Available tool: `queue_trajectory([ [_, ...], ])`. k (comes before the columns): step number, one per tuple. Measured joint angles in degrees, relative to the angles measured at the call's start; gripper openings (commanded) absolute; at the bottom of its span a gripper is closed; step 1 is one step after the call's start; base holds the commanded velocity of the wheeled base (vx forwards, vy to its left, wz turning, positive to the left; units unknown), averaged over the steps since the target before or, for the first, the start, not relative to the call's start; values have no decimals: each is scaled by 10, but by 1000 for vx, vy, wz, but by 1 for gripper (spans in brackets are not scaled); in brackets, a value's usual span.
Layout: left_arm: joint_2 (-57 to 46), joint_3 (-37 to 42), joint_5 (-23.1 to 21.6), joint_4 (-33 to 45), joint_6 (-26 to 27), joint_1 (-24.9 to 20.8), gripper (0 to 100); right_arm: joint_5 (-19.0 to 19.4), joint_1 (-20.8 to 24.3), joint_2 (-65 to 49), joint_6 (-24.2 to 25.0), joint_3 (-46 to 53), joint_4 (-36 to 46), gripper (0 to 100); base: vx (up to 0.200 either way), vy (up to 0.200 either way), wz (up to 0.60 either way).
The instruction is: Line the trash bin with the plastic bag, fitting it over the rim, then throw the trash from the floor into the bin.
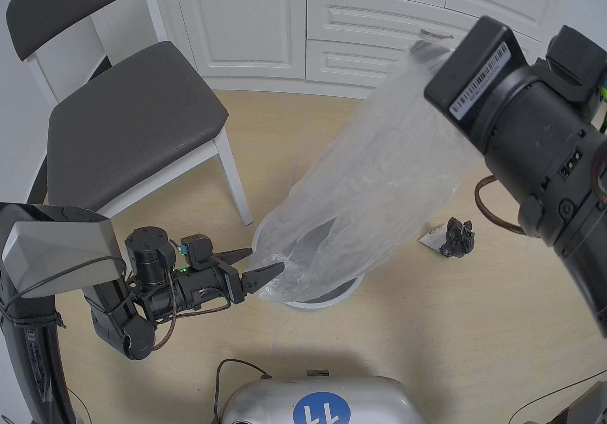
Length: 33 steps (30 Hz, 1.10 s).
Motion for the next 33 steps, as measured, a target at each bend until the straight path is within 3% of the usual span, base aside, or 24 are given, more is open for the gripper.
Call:
queue_trajectory([
  [18, -15, 13, 0, 0, 0, -4, 0, 5, -15, -2, -6, 11, 13, 0, 0, 0, 0],
  [33, -92, 27, 0, 0, 5, 25, 0, 80, -139, -11, -107, 128, 14, 0, 0, 0, 0],
])
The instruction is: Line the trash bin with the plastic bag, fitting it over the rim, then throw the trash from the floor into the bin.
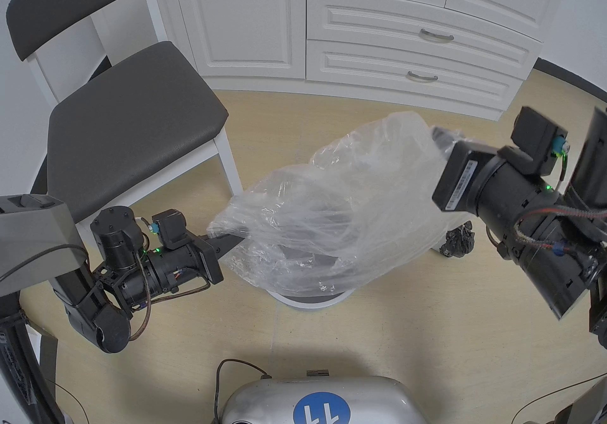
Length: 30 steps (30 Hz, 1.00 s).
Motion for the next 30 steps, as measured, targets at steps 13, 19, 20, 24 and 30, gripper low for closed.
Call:
queue_trajectory([
  [13, -54, 16, 0, 5, 67, 21, 0, 67, -127, -7, -170, 148, -8, 0, 0, 0, 0],
  [19, -75, 25, 1, 8, 115, 27, 0, 126, -163, -8, -212, 197, -10, 0, 0, 0, 0],
  [20, -81, 26, 2, 10, 119, 28, 0, 134, -166, -9, -213, 203, -10, 0, 0, 0, 0],
  [24, -101, 27, 24, 21, 126, 26, 0, 154, -171, -10, -216, 219, -10, 0, 0, 0, 0],
  [30, -126, 8, 125, 33, 141, 16, 0, 165, -169, -12, -217, 229, -11, 0, 0, 0, 0],
])
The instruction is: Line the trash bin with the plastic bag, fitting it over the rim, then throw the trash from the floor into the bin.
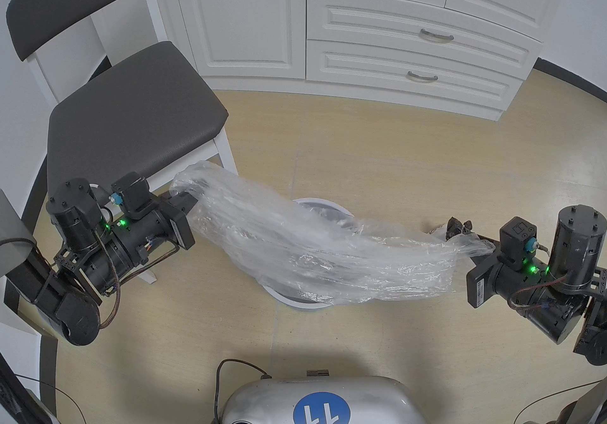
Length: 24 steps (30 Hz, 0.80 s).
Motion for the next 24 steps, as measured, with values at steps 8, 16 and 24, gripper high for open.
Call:
queue_trajectory([
  [8, -15, -4, 109, 1, 96, -13, 0, 2, 2, -1, -7, 4, 0, 0, 0, 0, 0],
  [16, -29, 11, 70, -1, 92, -14, 0, 2, -5, -7, -23, 13, 1, 0, 0, 0, 0],
  [24, -68, 39, -113, 11, 37, 38, 0, 3, -23, -10, -34, 18, 1, 0, 0, 0, 0],
])
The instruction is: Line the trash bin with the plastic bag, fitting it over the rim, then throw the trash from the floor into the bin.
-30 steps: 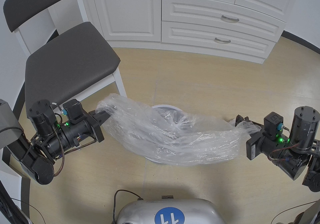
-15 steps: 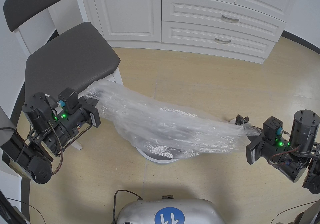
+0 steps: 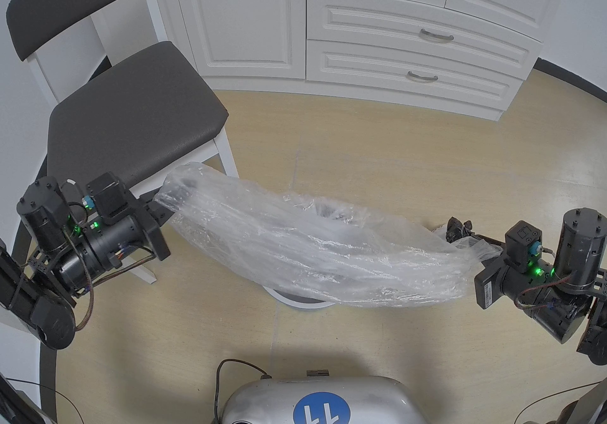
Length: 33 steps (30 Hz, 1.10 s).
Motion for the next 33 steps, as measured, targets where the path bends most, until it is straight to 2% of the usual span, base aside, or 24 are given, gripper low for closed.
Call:
queue_trajectory([
  [3, -14, 5, -49, 23, -11, 37, 0, 1, -8, 0, -5, 2, 0, 0, 0, 0, 0],
  [5, -21, 6, -64, 43, -14, 57, 0, 2, -14, 0, -12, 4, 0, 0, 0, 0, 0],
  [11, -32, -2, -70, 72, -16, 84, 0, 10, -33, -1, -29, 9, 0, 0, 0, 0, 0],
  [21, -36, -8, -69, 72, -16, 90, 0, 11, -40, -4, -36, 13, -1, 0, 0, 0, 0],
  [27, -32, -11, -64, 68, -20, 73, 0, 10, -36, -2, -33, 7, -10, 0, 0, 0, 0],
  [30, -30, -12, -52, 66, -28, 35, 0, 10, -25, 4, -24, 4, -36, 0, 0, 0, 0],
  [33, -28, -12, -13, 64, -42, -18, 0, 10, -4, 15, -7, 1, -93, 0, 0, 0, 0],
])
